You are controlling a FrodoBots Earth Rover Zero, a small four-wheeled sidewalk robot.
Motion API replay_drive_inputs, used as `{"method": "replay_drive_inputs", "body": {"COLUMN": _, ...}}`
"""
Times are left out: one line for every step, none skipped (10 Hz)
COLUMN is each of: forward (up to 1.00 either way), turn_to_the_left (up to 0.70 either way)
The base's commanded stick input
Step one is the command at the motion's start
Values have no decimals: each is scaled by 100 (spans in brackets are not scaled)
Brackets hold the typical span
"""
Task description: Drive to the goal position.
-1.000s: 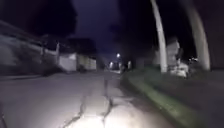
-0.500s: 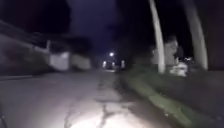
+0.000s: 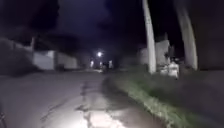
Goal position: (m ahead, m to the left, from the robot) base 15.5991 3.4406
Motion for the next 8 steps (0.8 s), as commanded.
{"method": "replay_drive_inputs", "body": {"forward": 70, "turn_to_the_left": 0}}
{"method": "replay_drive_inputs", "body": {"forward": 70, "turn_to_the_left": 0}}
{"method": "replay_drive_inputs", "body": {"forward": 70, "turn_to_the_left": 0}}
{"method": "replay_drive_inputs", "body": {"forward": 70, "turn_to_the_left": 0}}
{"method": "replay_drive_inputs", "body": {"forward": 69, "turn_to_the_left": 0}}
{"method": "replay_drive_inputs", "body": {"forward": 69, "turn_to_the_left": 2}}
{"method": "replay_drive_inputs", "body": {"forward": 67, "turn_to_the_left": 33}}
{"method": "replay_drive_inputs", "body": {"forward": 67, "turn_to_the_left": 0}}
